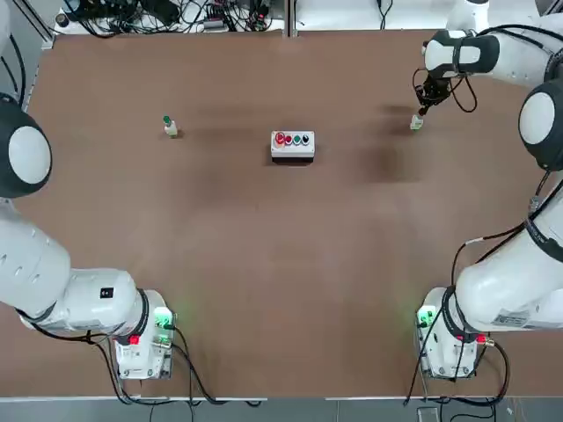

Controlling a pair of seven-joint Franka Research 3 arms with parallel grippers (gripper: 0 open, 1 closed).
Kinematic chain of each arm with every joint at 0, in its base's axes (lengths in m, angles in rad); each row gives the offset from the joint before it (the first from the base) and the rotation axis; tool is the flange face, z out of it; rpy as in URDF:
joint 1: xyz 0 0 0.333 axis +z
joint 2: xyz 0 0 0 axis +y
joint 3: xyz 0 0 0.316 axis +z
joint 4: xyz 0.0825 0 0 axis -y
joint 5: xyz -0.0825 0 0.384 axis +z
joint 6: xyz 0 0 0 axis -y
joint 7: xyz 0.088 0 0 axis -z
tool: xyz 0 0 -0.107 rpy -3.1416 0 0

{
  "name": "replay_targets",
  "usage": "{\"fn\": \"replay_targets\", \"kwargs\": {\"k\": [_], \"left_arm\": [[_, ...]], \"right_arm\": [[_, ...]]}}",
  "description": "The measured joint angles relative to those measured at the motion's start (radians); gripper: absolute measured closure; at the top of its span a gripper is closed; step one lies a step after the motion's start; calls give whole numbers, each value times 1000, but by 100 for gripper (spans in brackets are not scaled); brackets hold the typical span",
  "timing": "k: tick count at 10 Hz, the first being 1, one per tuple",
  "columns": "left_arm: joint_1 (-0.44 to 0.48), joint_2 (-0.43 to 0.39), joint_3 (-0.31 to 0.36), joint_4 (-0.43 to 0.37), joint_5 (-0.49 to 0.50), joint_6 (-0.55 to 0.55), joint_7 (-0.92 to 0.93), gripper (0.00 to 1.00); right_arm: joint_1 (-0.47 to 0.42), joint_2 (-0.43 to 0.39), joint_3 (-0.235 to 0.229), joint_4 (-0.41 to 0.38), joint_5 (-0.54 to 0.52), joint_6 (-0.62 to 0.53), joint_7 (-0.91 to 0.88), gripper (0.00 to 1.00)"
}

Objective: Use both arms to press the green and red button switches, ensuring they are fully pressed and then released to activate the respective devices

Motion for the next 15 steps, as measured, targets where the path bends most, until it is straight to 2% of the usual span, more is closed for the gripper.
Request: {"fn": "replay_targets", "kwargs": {"k": [4,8,10,15], "left_arm": [[-85,-47,85,41,0,-64,0,0],[-112,-106,96,42,0,-145,0,0],[-112,-103,97,35,0,-152,0,0],[-125,-88,85,31,-1,-165,0,0]], "right_arm": [[0,0,-1,23,0,-55,5,99],[1,-7,1,73,0,-105,6,98],[1,-52,3,94,0,-150,6,90],[4,-217,4,98,-1,-282,5,17]]}}
